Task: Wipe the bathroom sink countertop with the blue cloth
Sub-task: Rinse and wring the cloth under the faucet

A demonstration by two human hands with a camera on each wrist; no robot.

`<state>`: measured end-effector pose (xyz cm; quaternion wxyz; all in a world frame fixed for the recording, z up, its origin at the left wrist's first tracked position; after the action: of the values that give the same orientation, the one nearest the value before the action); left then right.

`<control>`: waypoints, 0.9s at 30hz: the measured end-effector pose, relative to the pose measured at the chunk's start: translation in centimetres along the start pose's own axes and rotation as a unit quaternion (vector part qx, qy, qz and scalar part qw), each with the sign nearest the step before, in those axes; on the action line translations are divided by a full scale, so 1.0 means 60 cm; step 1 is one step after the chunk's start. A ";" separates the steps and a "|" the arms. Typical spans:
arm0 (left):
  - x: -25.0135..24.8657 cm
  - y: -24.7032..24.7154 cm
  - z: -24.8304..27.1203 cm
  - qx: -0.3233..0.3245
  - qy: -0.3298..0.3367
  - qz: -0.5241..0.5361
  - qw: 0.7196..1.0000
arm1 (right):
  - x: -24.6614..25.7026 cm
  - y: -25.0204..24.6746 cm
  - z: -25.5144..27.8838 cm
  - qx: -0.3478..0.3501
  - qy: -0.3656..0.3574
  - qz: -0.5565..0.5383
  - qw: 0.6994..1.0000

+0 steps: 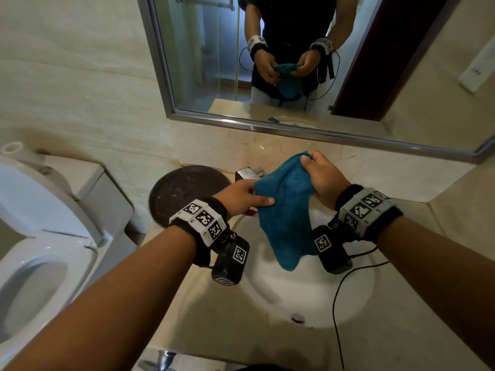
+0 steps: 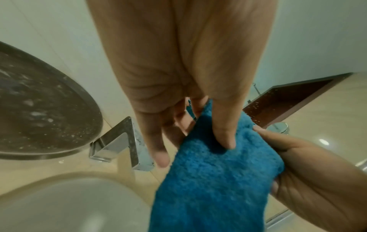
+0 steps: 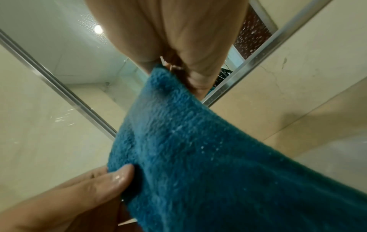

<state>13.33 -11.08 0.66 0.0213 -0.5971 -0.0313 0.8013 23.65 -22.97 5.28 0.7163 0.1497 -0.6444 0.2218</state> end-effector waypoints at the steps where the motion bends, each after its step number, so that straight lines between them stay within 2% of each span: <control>1: 0.002 -0.005 0.000 -0.009 0.002 -0.003 1.000 | -0.003 -0.002 -0.001 -0.004 0.009 -0.008 1.000; 3: -0.005 -0.008 0.004 -0.010 0.028 0.041 0.999 | -0.012 0.000 0.003 0.017 0.043 -0.040 0.998; 5: -0.012 -0.011 0.005 -0.007 0.054 0.075 0.996 | -0.028 0.012 0.013 0.078 0.104 -0.098 0.987; 8: -0.014 -0.017 0.007 -0.018 0.060 0.131 0.989 | -0.039 0.025 0.032 0.150 0.142 -0.060 0.977; 13: -0.015 -0.034 0.014 -0.032 0.044 0.182 0.982 | -0.030 0.023 0.026 0.112 0.094 -0.053 0.988; 16: -0.009 -0.027 0.013 -0.016 0.028 0.096 0.995 | -0.019 0.027 0.018 0.089 0.063 -0.038 0.993; 19: -0.002 -0.044 0.013 -0.082 0.043 0.048 0.995 | -0.016 0.018 0.007 0.052 0.038 0.007 0.998; 22: 0.005 -0.062 0.022 -0.126 0.056 0.095 0.986 | -0.026 0.004 0.001 0.016 0.050 0.011 0.999; 24: 0.003 -0.060 0.025 -0.119 0.074 0.120 0.983 | -0.038 0.010 0.001 0.041 0.085 -0.017 0.995; 27: -0.006 -0.050 0.023 -0.111 0.085 0.179 0.974 | -0.052 0.039 0.009 0.124 0.141 -0.056 0.981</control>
<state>12.07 -8.14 1.61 -0.1858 -0.6577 -0.0107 0.7299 21.74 -21.62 2.09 0.7871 0.2406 -0.4951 0.2783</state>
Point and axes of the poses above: each hand's wrist, its own z-axis away from the middle knuckle, its own y-axis out of the palm, x = y × z, the point moved 7 cm from there along -z, towards the middle knuckle, and after that the axes turned 3 degrees about -z, right-handed, at the moved point
